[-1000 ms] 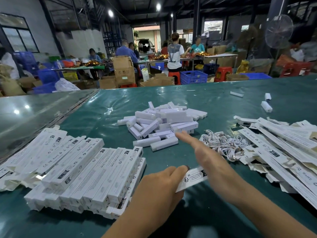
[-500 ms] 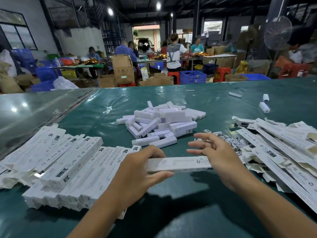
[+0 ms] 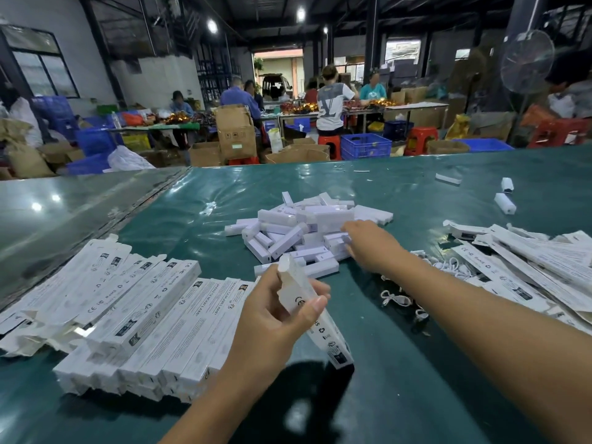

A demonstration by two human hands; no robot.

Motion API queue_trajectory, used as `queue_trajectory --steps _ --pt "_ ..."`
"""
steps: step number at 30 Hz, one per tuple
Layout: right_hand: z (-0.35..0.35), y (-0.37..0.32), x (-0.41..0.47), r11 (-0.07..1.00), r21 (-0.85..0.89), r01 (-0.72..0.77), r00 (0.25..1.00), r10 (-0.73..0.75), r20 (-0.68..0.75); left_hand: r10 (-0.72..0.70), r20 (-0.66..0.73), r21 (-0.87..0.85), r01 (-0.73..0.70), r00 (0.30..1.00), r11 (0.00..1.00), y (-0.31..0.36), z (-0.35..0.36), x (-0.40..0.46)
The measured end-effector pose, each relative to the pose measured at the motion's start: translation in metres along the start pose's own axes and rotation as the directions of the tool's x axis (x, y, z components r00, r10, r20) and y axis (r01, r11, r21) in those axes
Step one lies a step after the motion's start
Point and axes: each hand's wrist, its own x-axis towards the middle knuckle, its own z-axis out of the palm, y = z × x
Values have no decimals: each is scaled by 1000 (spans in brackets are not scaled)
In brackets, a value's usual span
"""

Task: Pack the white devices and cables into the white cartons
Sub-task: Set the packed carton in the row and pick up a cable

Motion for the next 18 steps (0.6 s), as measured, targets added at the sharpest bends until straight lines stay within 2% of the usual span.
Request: queue_trajectory --steps 2,7,8,9,11,13,15,17,18 --pt "8 4 14 994 -107 21 1000 -20 13 8 20 21 -8 1000 1000 -1 0 -1" --pt "5 9 13 973 -212 87 996 -89 -1 60 -11 117 -59 998 991 -3 -3 1" --pt "-2 7 6 985 -155 79 996 -85 -33 56 -7 130 -55 998 990 -4 -2 1" --pt "-10 4 -4 998 -27 56 994 -58 -96 46 -4 146 -45 999 988 -6 -1 1" --pt "-26 -2 -31 943 332 28 973 51 -226 9 -1 153 -9 1000 988 -8 3 0" --pt "-41 -8 -63 767 641 16 962 163 -219 -18 43 123 13 999 992 -6 7 -2" --pt "-49 -19 -99 424 906 -20 975 208 -76 -57 127 88 46 990 995 -4 10 -2" --pt "-49 -25 -126 41 991 -130 978 172 121 -93 214 90 75 972 993 -3 11 -2" --pt "-48 -27 -136 -84 977 -197 969 133 207 -104 231 123 77 967 989 -3 11 -3"
